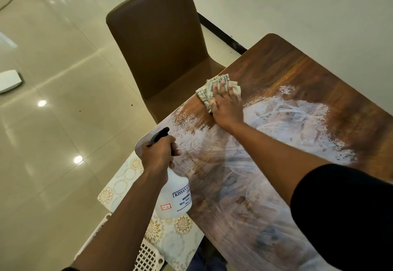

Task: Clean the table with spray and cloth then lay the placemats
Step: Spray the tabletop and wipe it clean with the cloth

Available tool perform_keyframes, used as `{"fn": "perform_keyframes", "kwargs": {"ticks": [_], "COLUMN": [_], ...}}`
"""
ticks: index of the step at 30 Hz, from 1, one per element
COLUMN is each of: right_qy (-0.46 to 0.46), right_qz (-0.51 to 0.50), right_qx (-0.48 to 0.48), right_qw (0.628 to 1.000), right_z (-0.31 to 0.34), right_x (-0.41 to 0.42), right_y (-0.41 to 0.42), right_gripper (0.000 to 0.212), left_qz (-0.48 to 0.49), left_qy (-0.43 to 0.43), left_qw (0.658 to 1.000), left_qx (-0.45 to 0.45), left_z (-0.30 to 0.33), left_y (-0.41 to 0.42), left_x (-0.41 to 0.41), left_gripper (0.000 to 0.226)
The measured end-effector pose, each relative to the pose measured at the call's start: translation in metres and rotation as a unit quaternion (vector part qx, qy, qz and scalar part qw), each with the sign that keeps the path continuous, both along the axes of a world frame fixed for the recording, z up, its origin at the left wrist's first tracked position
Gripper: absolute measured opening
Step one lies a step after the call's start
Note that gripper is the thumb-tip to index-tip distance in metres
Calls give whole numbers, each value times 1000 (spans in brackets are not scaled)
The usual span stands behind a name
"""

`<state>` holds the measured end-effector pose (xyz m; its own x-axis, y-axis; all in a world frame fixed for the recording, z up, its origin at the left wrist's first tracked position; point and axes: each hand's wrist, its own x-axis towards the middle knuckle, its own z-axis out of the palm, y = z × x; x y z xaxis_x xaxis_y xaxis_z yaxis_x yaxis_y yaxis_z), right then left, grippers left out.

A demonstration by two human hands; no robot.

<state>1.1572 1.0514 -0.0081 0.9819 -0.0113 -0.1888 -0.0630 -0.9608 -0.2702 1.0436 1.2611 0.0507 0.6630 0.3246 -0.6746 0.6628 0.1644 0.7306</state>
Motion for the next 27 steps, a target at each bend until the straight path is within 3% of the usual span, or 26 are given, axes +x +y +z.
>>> {"fn": "perform_keyframes", "kwargs": {"ticks": [3,7,10,12,18,23,27], "right_qy": [-11,-30,-33,-27,-22,-6,-11], "right_qz": [88,229,262,245,55,25,74], "right_qx": [3,-7,-11,0,-5,-14,0], "right_qw": [996,973,965,969,998,1000,997], "right_z": [-6,-16,-15,-10,-5,-6,-8], "right_x": [-25,-52,-37,-20,44,36,-4], "right_y": [37,61,43,30,-23,-2,37], "right_gripper": [59,63,64,60,60,60,60], "left_qz": [-1,0,-18,-21,-20,-21,-7], "left_qy": [-4,16,22,10,19,28,40], "left_qw": [1000,1000,1000,1000,1000,999,999], "left_qx": [-6,-2,3,-1,15,20,27], "left_z": [-3,1,-1,-2,-11,-14,-14], "left_y": [3,-3,-7,-7,5,14,19], "left_x": [0,1,2,2,3,-4,-12], "left_gripper": [30,9,15,16,16,20,19]}}
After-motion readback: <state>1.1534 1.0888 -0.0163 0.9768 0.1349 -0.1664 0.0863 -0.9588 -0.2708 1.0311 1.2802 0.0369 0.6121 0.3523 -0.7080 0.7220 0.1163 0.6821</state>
